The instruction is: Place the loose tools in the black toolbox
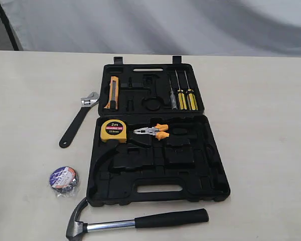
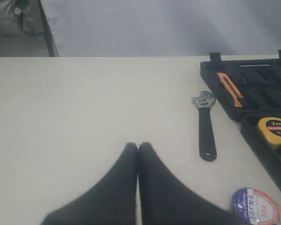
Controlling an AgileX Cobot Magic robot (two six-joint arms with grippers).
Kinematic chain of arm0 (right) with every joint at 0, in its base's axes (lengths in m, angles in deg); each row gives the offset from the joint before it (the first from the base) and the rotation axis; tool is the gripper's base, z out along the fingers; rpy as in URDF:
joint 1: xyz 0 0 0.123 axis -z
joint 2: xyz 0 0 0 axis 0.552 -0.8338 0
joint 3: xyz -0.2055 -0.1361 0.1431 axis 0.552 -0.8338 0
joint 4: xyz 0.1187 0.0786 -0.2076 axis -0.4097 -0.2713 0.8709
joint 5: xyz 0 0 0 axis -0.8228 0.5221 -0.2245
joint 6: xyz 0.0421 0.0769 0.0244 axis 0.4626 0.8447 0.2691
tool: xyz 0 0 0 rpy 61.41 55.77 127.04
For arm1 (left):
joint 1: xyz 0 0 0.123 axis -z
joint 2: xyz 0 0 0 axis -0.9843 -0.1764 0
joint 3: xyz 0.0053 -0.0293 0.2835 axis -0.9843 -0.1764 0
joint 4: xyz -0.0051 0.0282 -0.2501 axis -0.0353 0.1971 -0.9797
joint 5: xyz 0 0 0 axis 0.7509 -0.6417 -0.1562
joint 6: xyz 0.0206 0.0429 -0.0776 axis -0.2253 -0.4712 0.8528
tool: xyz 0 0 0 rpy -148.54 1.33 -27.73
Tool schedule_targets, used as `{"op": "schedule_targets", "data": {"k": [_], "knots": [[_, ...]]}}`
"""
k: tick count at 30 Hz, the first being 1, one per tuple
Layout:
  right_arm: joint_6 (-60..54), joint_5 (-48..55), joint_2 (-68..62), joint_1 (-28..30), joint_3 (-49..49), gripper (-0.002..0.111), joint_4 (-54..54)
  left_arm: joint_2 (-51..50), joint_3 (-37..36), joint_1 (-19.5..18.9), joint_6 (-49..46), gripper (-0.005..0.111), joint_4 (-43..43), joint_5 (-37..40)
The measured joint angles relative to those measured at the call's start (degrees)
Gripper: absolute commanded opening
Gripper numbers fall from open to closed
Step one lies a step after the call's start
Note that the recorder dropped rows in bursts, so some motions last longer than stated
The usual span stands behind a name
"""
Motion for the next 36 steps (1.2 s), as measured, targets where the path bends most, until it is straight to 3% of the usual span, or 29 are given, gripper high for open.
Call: {"op": "schedule_targets", "data": {"k": [20, 30, 36], "knots": [[0.00, -0.40, 0.00, 0.00, 0.00, 0.000, 0.00, 0.00, 0.00, 0.00, 0.00, 0.001, 0.00, 0.00], [0.00, -23.10, 0.00, 0.00, 0.00, 0.000, 0.00, 0.00, 0.00, 0.00, 0.00, 0.001, 0.00, 0.00], [0.00, -30.42, 0.00, 0.00, 0.00, 0.000, 0.00, 0.00, 0.00, 0.00, 0.00, 0.001, 0.00, 0.00]]}}
